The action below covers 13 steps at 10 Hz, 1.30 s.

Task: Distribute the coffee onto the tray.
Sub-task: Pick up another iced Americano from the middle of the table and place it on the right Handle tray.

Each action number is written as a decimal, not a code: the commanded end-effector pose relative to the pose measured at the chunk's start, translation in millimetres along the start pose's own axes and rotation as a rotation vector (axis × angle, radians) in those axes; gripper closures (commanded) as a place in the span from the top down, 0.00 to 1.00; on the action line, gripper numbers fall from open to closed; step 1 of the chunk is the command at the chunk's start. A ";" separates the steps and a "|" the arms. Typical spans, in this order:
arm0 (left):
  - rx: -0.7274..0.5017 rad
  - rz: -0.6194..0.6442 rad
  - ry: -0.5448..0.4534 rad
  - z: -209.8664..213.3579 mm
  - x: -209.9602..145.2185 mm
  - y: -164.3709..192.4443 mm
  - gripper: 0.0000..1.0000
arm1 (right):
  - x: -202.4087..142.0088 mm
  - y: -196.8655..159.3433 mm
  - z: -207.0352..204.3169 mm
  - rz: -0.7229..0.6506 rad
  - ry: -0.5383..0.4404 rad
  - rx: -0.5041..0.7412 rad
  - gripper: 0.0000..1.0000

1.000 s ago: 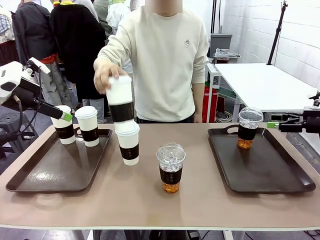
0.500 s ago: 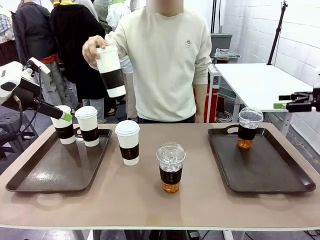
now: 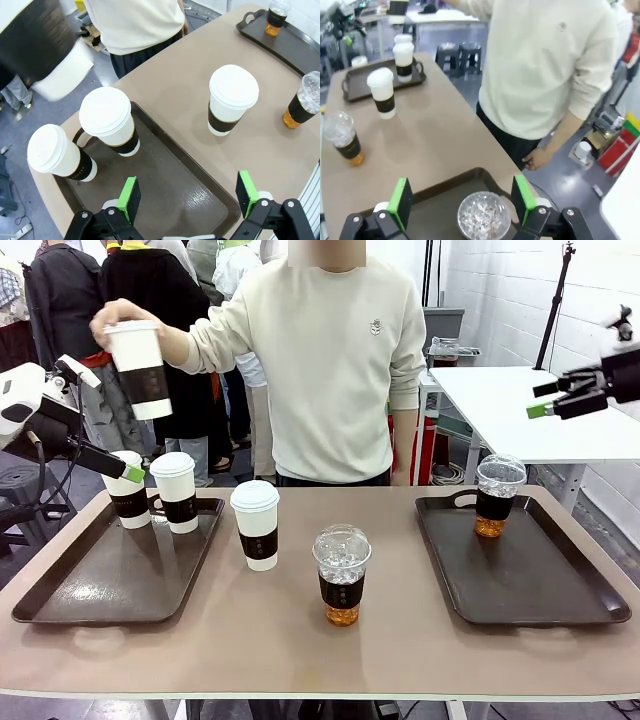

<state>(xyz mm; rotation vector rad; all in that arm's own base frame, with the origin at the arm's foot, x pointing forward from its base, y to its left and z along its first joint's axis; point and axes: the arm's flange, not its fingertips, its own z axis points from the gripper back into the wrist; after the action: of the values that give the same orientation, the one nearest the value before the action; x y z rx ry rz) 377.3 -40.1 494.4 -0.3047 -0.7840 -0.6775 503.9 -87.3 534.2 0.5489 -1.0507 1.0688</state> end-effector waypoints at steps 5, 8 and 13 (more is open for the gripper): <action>-0.007 0.004 0.000 0.0 -1.1 1.5 1.00 | 104.2 0.0 -89.4 0.171 0.530 0.290 1.00; -0.007 0.004 0.000 0.0 -1.1 1.5 1.00 | 105.0 21.6 -150.0 0.227 0.753 0.397 1.00; -0.007 0.004 0.000 0.0 -1.1 1.5 1.00 | 54.3 47.6 -219.9 0.292 0.828 0.346 1.00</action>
<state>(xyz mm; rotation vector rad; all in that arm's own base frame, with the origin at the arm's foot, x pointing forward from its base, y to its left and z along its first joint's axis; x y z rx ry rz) 377.2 -40.1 494.3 -0.3046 -0.7839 -0.6774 563.5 133.9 483.8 0.2054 -0.1786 1.5641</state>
